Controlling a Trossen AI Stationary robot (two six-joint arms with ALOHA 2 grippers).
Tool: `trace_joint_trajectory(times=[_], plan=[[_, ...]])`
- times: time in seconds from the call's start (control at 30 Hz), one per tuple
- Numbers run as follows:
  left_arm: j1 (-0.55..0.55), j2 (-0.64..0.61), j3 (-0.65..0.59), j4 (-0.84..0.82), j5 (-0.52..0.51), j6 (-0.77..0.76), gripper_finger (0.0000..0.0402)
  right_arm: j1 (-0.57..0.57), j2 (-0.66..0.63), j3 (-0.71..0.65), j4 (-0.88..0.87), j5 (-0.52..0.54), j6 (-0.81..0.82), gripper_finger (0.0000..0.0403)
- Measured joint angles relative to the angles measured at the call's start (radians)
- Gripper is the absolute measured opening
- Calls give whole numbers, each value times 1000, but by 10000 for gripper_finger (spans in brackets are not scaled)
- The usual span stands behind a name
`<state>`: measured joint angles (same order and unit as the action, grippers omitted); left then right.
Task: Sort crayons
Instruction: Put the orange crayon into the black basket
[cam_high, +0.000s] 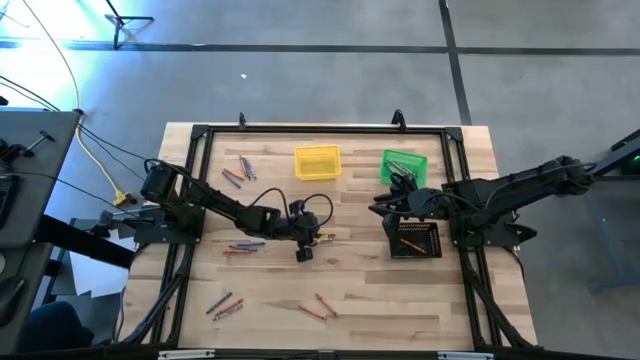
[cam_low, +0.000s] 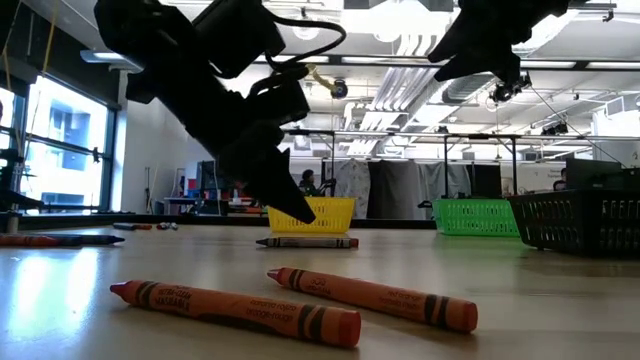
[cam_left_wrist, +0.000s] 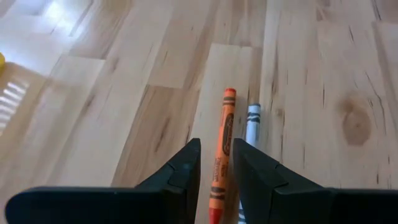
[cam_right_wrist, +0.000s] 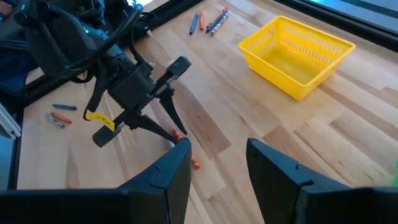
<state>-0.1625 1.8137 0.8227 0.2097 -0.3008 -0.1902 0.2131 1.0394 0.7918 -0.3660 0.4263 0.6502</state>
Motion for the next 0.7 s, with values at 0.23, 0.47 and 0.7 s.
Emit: trace_joint_trajectory(times=[0.23, 0.47, 0.7], plan=[[1, 4, 0, -1, 4, 0, 83, 0, 0, 0, 0, 0, 1, 149], [3, 30, -2, -14, 4, -7, 83, 0, 0, 0, -1, 0, 1, 149], [5, 54, 0, -1, 7, -18, 83, 0, 0, 0, 5, 0, 0, 149]])
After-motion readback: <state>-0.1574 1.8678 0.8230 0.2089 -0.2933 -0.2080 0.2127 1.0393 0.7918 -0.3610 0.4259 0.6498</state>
